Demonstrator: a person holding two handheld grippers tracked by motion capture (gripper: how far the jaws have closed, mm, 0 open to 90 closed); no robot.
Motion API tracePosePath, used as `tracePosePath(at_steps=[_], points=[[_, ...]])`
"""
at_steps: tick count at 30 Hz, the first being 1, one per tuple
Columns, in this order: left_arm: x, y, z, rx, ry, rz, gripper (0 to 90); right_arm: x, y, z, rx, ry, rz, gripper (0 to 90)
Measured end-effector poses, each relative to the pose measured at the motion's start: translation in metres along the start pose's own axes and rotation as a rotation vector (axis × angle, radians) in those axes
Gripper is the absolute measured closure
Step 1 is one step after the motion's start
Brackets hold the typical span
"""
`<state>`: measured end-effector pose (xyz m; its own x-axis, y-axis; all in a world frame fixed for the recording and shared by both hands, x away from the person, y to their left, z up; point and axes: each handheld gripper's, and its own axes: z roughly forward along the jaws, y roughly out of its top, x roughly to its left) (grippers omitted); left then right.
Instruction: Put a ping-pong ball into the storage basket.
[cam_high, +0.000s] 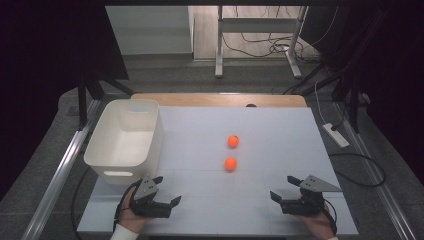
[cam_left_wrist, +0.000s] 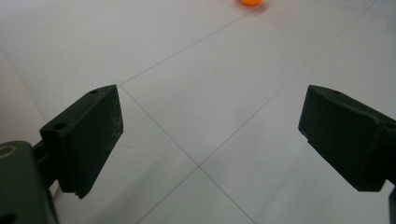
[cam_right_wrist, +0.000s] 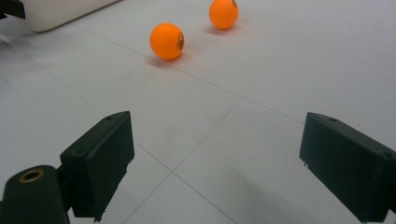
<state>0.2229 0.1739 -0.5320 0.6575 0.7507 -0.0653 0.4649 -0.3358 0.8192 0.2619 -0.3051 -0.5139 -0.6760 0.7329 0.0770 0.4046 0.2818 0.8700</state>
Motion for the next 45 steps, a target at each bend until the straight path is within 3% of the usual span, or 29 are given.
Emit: tracePosePath(at_steps=[16, 27, 45], points=[[-0.002, 0.006, -0.005, -0.032, 0.004, -0.005, 7.6, 0.005, 0.0, 0.005, 0.02, 0.015, -0.04, 10.7], [-0.007, 0.011, -0.005, -0.028, -0.015, 0.001, 7.7, 0.01, 0.0, 0.007, 0.018, 0.031, -0.046, 11.1], [-0.011, 0.024, -0.007, -0.038, -0.003, -0.001, 8.2, 0.01, 0.003, 0.01, 0.01, 0.039, -0.058, 11.9]])
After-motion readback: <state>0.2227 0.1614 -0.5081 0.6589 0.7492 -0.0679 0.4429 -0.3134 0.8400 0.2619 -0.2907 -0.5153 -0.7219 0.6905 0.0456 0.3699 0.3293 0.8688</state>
